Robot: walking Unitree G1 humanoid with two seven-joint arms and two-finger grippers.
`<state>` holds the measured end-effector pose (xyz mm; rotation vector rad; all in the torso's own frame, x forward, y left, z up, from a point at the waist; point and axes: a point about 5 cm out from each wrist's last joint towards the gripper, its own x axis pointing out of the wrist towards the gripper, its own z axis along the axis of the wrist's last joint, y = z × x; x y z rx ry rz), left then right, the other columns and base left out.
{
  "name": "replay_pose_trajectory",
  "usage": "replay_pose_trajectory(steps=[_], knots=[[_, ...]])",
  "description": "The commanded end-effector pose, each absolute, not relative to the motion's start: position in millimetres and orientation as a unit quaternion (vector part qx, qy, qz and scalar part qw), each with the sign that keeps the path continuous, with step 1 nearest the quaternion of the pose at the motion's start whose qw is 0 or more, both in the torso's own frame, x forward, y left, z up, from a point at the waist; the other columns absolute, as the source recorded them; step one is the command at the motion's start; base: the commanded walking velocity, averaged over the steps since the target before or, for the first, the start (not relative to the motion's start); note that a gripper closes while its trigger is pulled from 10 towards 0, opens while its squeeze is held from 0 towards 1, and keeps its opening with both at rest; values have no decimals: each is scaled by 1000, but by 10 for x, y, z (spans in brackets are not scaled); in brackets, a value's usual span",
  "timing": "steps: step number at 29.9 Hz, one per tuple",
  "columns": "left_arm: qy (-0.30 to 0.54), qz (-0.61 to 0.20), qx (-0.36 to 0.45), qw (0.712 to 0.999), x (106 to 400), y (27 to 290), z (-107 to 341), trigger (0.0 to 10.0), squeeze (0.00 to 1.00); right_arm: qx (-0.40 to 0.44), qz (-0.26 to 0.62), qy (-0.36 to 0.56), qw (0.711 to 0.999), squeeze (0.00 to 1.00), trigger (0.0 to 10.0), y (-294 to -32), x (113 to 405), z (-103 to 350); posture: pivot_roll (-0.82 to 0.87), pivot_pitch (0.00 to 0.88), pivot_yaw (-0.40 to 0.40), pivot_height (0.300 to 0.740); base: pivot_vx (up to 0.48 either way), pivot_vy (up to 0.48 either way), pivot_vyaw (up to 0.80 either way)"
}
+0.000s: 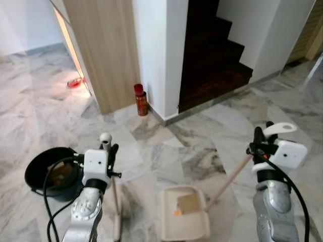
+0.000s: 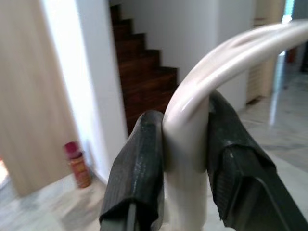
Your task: Sweep floor
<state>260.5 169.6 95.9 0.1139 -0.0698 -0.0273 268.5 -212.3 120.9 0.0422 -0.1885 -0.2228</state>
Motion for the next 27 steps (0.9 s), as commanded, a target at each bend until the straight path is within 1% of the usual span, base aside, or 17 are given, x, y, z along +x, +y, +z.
replay_pose_trajectory(steps=[1, 14, 27], knots=[[-53, -8, 70, 996, 2620, 1722, 1052, 10000, 0, 26, -102, -128, 986, 0, 10000, -2082, 2707, 1360, -17, 0, 15, 740, 0, 379, 0], [-51, 0, 69, 996, 2599, 1741, 1052, 10000, 0, 27, -98, -126, 987, 0, 10000, -2072, 2710, 1372, -15, 0, 10, 740, 0, 379, 0], [-52, 0, 64, 997, 2609, 1707, 1057, 10000, 0, 27, -95, -127, 987, 0, 10000, -2070, 2723, 1397, -13, 0, 5, 740, 0, 377, 0]])
